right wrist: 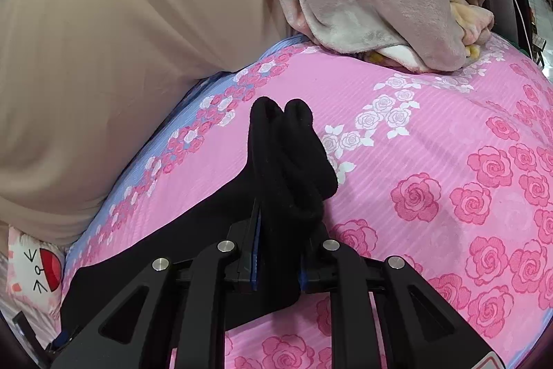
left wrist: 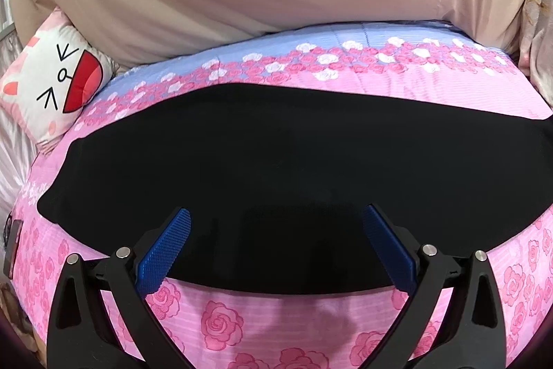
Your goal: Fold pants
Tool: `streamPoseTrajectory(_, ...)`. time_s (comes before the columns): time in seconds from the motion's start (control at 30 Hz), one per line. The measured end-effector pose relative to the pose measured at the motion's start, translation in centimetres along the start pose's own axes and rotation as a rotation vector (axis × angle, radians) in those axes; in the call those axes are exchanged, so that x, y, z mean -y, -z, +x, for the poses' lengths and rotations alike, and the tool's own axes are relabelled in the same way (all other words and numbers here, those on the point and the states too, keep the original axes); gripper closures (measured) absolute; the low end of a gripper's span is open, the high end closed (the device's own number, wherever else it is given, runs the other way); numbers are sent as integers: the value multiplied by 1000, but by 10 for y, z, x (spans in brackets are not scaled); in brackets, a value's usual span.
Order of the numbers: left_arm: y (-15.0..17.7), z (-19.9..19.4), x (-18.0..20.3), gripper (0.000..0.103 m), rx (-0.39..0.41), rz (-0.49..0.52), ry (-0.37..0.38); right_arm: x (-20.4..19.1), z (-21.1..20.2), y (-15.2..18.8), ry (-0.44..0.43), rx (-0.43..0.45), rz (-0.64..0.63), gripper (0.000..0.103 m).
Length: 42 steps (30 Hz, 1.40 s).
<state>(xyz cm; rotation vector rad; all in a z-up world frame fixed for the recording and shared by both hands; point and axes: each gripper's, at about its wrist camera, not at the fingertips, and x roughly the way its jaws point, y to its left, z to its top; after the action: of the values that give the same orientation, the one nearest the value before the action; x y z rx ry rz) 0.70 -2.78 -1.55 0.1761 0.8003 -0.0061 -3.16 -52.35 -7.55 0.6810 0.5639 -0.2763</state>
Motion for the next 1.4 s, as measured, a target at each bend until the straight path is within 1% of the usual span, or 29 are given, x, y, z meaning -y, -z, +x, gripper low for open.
streamPoseTrajectory(0.23, 3, 8, -8, 5, -42, -14, 9, -8, -5, 1, -3, 1, 0, 88)
streamPoseTrajectory(0.37, 4, 9, -13, 5, -45, -17, 16, -26, -14, 0, -54, 17, -7, 88)
streamPoseTrajectory(0.7, 7, 11, -28, 5, -56, -35, 28, -101, -39, -7, -151, 66, -111, 88)
streamPoseTrajectory(0.97, 11, 14, -48, 5, -67, -68, 28, -190, -54, -8, -284, 81, -244, 88)
streamPoseTrajectory(1.07, 12, 14, -59, 5, -65, -86, 22, -226, -52, -1, -339, 64, -300, 88)
streamPoseTrajectory(1.17, 13, 13, -73, 5, -62, -109, 15, -266, -44, 13, -391, 28, -368, 88)
streamPoseTrajectory(1.3, 15, 13, -96, 5, -59, -142, -9, -318, -22, 44, -455, -49, -463, 88)
streamPoseTrajectory(1.4, 17, 14, -115, 5, -62, -174, -30, -355, -2, 79, -497, -131, -545, 88)
